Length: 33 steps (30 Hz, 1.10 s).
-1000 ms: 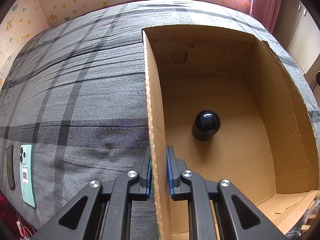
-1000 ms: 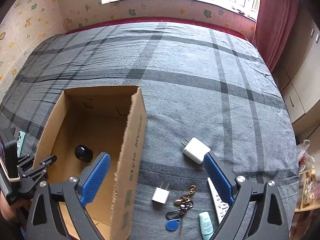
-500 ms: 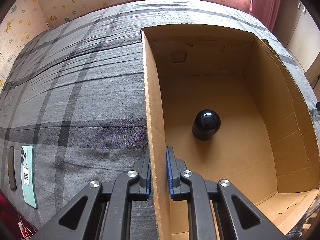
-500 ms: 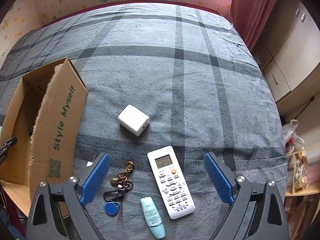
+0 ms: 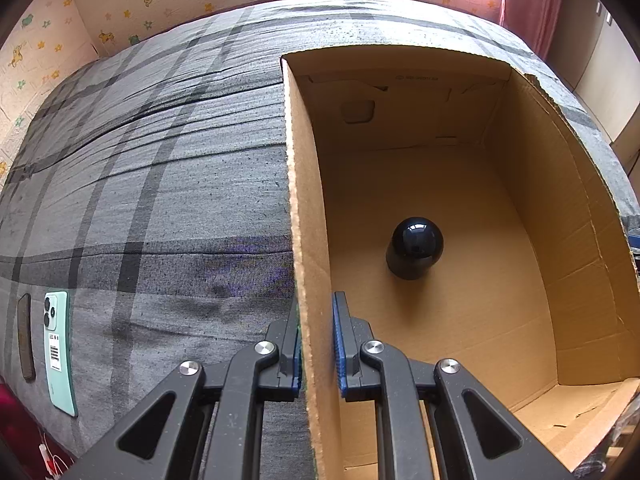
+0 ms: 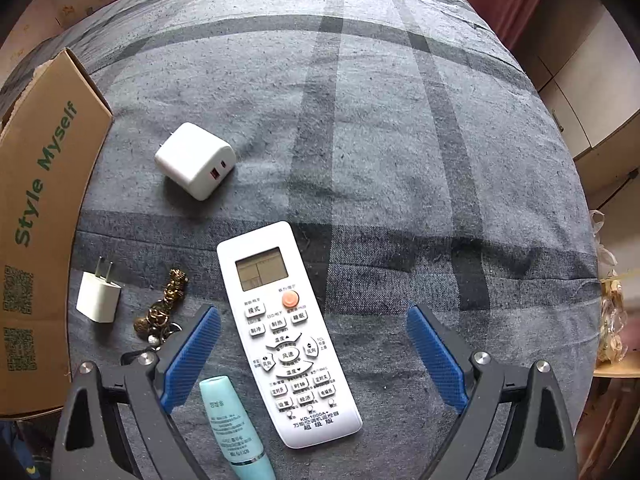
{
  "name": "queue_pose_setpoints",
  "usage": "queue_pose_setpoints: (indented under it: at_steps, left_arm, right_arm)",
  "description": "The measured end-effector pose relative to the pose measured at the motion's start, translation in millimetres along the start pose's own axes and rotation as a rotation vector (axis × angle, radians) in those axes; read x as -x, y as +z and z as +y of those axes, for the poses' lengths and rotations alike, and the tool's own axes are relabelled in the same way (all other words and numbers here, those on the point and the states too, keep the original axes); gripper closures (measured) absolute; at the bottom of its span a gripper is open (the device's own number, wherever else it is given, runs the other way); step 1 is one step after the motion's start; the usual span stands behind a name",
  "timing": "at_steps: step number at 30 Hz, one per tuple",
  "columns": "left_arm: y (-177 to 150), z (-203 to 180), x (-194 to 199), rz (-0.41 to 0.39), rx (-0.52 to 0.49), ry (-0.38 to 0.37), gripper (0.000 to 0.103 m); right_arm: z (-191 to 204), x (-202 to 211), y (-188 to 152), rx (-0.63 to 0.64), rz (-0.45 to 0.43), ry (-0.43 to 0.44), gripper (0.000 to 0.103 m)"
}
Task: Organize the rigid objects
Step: 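Move the right tool back toward the white remote control, then grasp the white remote control with the right tool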
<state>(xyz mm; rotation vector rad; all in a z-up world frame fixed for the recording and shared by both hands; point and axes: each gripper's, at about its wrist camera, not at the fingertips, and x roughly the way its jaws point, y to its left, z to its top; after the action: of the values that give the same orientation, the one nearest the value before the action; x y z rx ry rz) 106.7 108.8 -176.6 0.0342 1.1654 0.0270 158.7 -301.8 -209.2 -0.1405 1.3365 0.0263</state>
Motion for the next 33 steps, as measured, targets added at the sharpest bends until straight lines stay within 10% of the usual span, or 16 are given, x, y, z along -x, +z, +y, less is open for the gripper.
queue_pose_setpoints:
  at_steps: [16,22,33]
  left_arm:
    - [1,-1,-2,0.004,-0.005,0.008,0.089]
    - [1,-1,-2,0.005,-0.004,0.008,0.089]
    - [1,-1,-2,0.003,-0.004,0.008,0.089]
  right_arm:
    - [-8,-32,-12,0.019,0.032,0.021,0.008]
    - [6,-30,-11,0.016,0.043,0.072,0.05]
    - [13,-17,-9,-0.047,0.016,0.044,0.053]
